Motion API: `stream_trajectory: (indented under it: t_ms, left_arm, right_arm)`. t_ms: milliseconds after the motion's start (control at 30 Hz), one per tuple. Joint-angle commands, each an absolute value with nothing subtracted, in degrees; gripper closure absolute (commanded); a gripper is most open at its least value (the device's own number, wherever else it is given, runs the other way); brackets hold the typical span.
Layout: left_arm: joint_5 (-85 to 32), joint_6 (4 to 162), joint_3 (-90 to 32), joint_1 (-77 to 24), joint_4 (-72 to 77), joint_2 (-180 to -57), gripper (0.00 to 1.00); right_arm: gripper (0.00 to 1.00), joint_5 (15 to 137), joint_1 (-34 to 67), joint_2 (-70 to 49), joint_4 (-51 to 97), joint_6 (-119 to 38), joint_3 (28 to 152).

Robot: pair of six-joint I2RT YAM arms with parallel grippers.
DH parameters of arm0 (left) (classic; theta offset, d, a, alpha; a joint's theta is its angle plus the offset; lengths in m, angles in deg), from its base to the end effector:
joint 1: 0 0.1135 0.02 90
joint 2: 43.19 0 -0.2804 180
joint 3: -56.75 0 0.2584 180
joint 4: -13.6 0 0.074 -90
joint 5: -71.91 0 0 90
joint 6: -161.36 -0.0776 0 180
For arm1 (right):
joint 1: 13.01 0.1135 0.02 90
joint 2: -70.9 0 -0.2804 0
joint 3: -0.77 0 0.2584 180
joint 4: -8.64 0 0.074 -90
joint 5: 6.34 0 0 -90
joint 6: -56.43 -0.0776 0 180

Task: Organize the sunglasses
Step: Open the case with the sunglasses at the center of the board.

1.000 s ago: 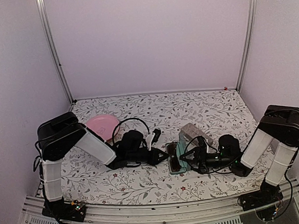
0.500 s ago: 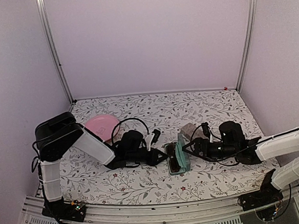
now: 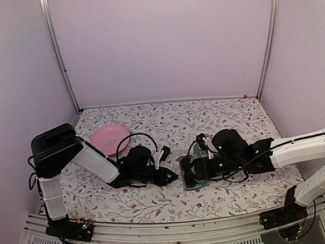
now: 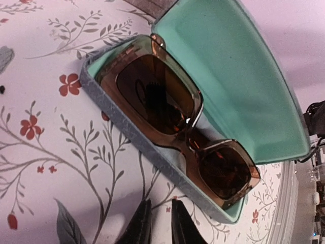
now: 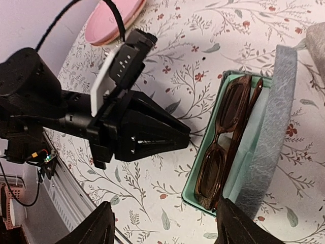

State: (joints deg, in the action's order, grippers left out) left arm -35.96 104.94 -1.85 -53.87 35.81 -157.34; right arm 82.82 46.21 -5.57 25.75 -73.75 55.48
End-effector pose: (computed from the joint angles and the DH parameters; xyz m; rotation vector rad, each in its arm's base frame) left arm 0.2192 -0.3407 0.0750 0.6164 2.3020 -1.1546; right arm 0.1589 0.2690 0.1952 -0.4096 2.3912 0.8966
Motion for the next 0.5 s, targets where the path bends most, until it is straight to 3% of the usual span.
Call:
stream_trajectory:
  t_ms: [0,467]
  left_arm:
    - [-34.66,106.15,2.09,-54.76,35.19,-153.33,0.82]
    - [-32.73,105.72,3.89,-54.58,35.15,-150.86,0.80]
  right_arm:
    - [0.30,84.24,49.57,-10.33,29.69,-72.65,58.16]
    - [0.31,88.59,53.96,-15.31,38.89,-74.12,60.44]
